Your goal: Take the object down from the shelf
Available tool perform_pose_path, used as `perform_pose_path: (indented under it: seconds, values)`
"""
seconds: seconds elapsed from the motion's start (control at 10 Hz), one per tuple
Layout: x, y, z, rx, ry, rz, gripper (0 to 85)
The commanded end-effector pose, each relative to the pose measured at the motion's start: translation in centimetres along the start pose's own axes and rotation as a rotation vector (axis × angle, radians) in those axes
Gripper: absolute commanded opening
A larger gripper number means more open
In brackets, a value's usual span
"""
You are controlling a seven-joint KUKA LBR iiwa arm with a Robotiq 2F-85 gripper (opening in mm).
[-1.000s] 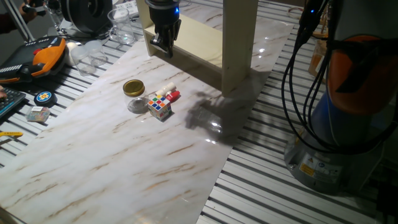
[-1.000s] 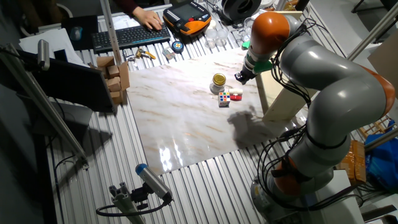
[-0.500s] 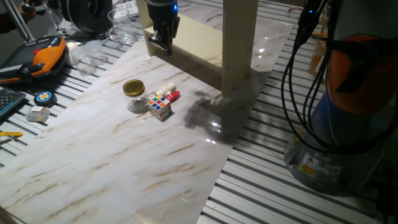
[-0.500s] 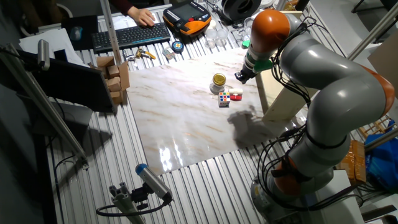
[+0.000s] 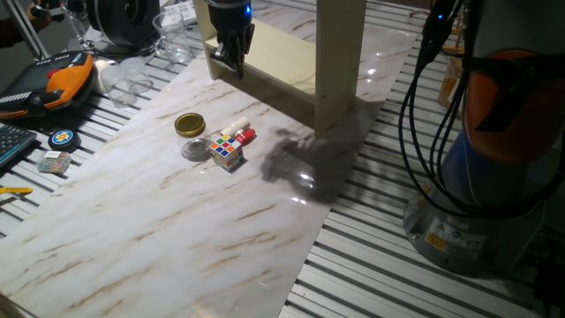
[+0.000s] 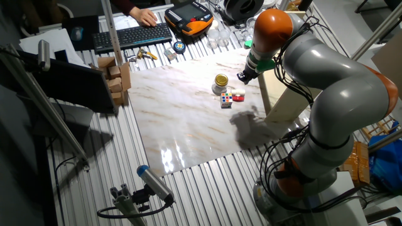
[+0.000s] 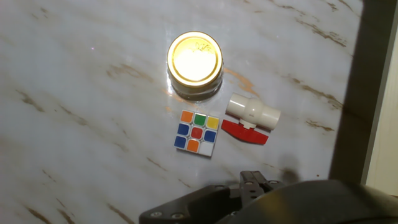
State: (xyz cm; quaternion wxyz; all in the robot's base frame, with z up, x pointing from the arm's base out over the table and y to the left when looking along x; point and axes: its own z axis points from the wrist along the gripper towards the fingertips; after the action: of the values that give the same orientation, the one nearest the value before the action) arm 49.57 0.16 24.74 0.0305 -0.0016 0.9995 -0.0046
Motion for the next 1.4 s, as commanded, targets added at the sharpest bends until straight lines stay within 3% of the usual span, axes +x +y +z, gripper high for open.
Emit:
perform_pose_path:
  seconds: [0.0, 1.3]
  values:
    - [0.01, -0.02, 0.02, 0.001, -0.001, 0.001, 0.0]
    - [-0.17, -0.22, -0.10, 0.006, -0.009, 0.001, 0.0]
